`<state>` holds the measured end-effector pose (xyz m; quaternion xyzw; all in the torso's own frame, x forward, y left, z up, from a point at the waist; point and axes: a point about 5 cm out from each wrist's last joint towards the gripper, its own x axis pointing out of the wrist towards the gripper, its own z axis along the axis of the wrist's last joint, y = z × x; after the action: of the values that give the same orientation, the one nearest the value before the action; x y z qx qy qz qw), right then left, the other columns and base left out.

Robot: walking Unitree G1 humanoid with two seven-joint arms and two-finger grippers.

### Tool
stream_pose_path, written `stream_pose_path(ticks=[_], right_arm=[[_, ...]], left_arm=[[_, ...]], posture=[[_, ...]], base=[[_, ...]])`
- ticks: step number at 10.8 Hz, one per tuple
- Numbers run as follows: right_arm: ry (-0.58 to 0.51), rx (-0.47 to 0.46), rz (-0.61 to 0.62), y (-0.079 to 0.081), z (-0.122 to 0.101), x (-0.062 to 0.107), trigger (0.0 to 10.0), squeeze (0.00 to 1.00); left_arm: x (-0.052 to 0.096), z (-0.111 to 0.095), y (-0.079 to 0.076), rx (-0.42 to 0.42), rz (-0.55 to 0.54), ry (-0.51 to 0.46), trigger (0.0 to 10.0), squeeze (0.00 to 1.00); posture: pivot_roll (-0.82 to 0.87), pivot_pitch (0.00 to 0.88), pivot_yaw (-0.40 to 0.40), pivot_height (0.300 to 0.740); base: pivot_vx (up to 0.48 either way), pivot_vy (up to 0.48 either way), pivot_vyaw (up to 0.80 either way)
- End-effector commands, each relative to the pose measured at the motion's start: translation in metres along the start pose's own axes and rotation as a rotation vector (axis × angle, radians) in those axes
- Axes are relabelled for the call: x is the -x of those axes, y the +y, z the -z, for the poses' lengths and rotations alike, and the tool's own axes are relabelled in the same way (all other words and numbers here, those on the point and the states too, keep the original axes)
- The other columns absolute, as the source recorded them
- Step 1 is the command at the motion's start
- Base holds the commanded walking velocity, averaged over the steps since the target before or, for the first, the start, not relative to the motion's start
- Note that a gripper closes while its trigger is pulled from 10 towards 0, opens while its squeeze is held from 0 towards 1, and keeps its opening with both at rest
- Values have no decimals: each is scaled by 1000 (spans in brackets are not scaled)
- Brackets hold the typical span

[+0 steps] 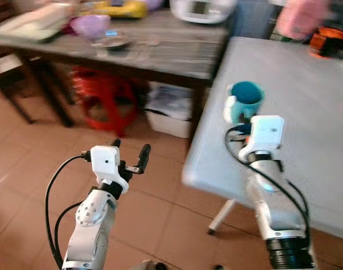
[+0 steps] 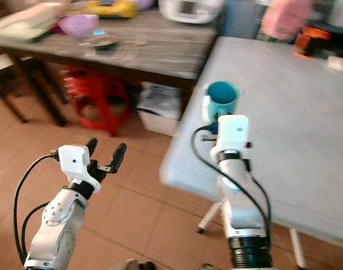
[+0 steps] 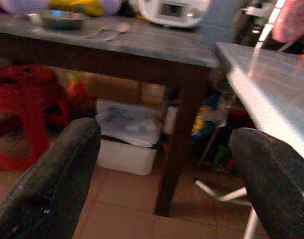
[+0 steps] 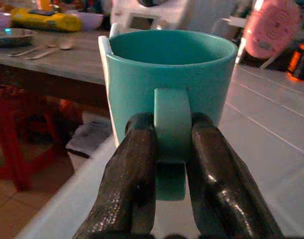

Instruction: Setting the table

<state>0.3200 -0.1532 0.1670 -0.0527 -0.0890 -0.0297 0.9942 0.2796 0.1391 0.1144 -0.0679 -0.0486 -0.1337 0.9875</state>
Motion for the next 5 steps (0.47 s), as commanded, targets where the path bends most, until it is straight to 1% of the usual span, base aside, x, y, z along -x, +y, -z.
stream_pose_path(ticks=[1,3,5], right_arm=[[-32,-7,-11,4,-8,1,10000,0],[-33,-14,-12,5,-9,1,10000,0],[-48,-17,-22,7,-11,1,10000,0]], left_arm=[[3,3,2,-14,-1,12,10000,0],[2,4,1,-14,4,13,10000,0],[2,3,1,-16,6,11,10000,0]], posture=[[-35,177,78,740],[-35,178,78,740],[-34,180,79,740]], base=[[0,394,0],[0,398,0],[0,401,-413]])
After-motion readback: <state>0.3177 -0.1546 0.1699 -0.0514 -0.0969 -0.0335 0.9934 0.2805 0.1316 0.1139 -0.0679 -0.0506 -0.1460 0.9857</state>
